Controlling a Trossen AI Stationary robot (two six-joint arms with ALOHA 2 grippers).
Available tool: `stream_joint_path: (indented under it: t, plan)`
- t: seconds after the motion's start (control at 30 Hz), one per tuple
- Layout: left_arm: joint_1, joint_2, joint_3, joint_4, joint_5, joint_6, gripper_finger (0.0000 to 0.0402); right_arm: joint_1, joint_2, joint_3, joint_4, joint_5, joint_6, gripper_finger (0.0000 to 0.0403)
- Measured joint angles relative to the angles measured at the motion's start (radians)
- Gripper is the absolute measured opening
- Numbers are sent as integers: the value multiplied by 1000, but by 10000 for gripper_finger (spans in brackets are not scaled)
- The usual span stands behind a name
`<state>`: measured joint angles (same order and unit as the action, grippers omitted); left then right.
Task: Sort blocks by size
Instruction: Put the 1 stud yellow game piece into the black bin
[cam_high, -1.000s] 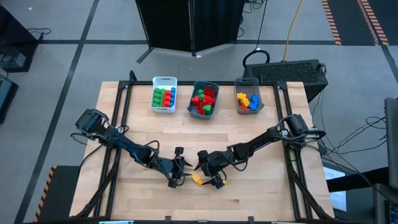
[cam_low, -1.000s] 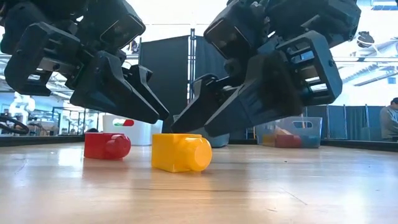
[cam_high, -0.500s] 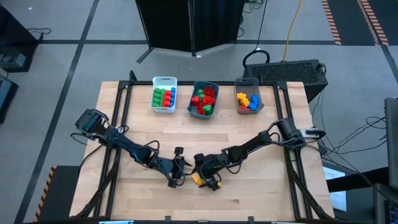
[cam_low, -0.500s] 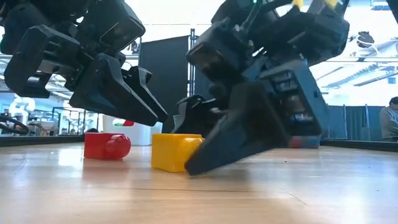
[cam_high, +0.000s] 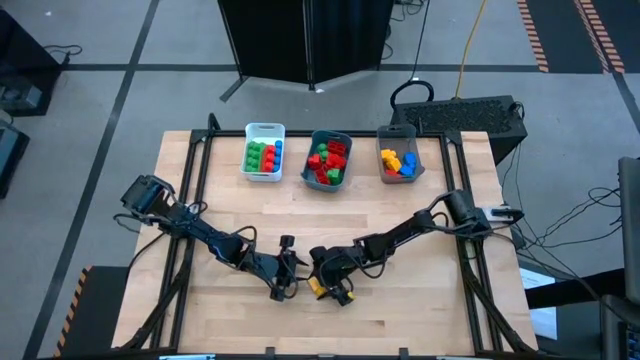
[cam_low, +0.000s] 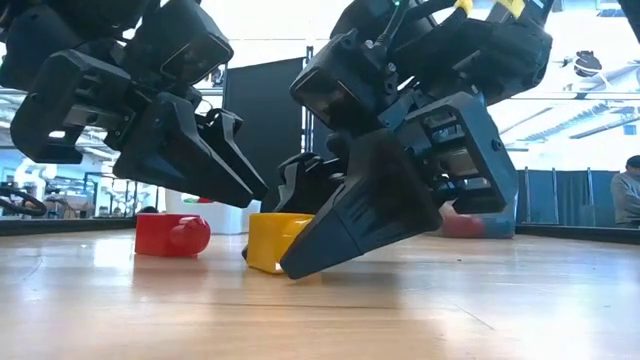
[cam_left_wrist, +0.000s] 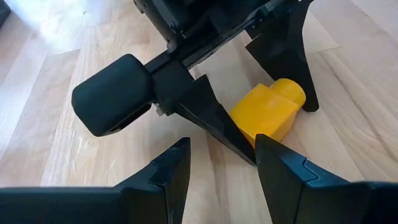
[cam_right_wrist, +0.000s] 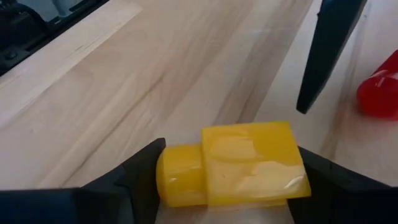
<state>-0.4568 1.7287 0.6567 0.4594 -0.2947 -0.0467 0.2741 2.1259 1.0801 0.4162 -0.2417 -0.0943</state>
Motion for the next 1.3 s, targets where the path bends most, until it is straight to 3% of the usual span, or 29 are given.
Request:
stream_joint_path:
  t: [0.27, 0.8, 1.03, 1.3]
  plan:
    - [0, -2, 0, -6, -3, -1, 160, 0, -21, -1, -53, -2, -17, 257]
    - [0, -3, 0, -43, -3, -37, 160, -100, -265, -4, -585, 13, -81, 249]
    - [0, -3, 0, -54, -3, -51, 160, -142, -416, -4, -883, 180, -109, 249]
    - [0, -3, 1, -55, -3, -53, 160, -211, -639, -4, -1106, 300, -109, 249]
